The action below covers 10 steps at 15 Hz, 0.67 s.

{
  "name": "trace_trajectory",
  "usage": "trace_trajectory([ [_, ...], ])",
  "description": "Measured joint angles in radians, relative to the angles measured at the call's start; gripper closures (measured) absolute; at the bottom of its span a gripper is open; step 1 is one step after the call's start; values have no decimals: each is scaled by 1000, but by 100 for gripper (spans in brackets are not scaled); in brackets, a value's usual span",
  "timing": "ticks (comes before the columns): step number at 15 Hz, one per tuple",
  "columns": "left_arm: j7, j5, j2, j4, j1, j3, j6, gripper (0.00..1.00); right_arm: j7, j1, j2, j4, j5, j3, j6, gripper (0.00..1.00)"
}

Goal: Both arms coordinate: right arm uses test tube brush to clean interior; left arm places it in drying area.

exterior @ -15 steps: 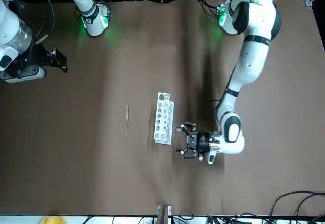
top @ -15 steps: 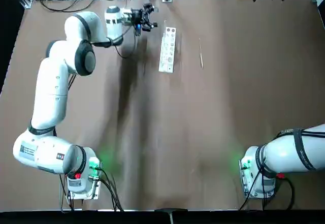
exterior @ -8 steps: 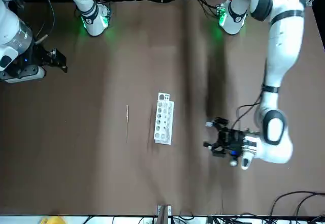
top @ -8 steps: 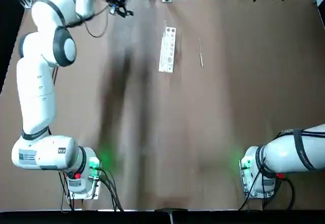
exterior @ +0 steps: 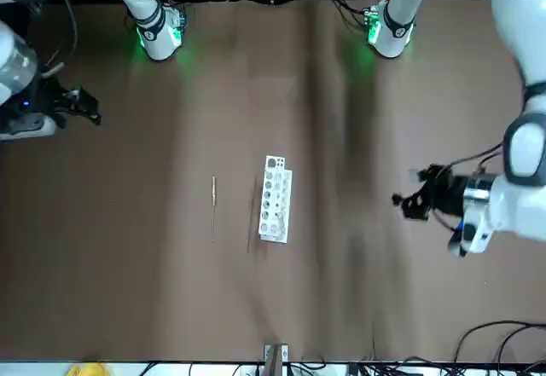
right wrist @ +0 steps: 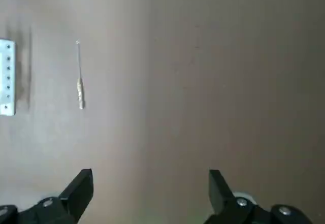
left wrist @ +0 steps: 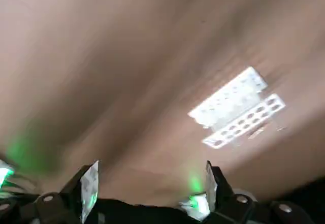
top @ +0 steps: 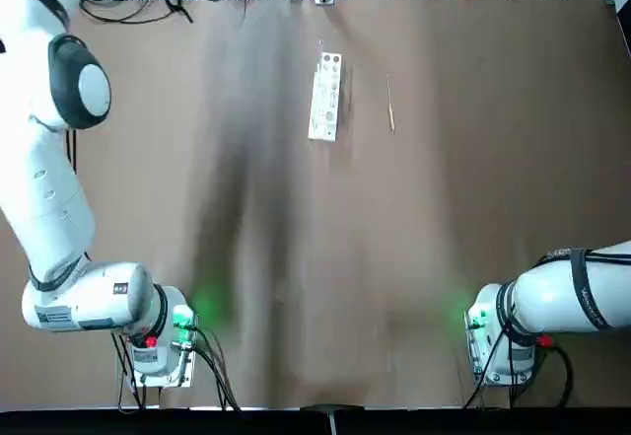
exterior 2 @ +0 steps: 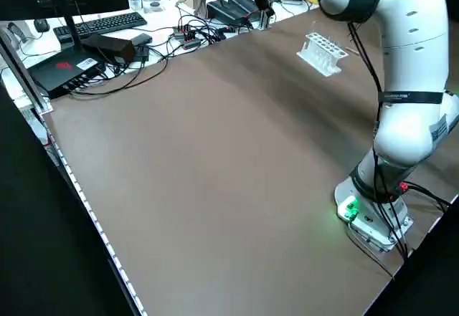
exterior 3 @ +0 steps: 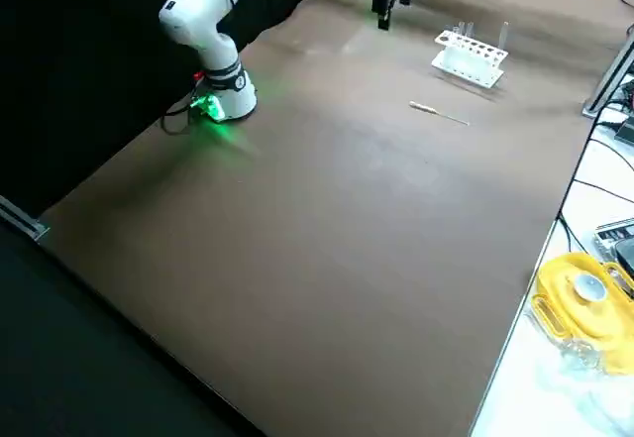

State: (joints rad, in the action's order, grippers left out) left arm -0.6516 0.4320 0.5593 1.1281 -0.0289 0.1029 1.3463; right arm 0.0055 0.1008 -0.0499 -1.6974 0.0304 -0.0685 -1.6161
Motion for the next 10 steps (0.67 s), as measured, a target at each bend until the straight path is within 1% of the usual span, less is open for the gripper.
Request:
trace_trajectory([
  [4,200,-195,-108,4,4,6,-18,1,-1,-19,0,0,0,-3,0,0],
  [6,297,-270,-154,6,6,7,-16,1,-1,-19,0,0,0,-1,0,0],
  [8,342,-296,-203,15,7,7,3,1,-1,-19,0,0,0,-1,0,0],
  [10,380,-301,-257,54,8,7,48,1,-1,-19,0,0,0,0,0,0],
])
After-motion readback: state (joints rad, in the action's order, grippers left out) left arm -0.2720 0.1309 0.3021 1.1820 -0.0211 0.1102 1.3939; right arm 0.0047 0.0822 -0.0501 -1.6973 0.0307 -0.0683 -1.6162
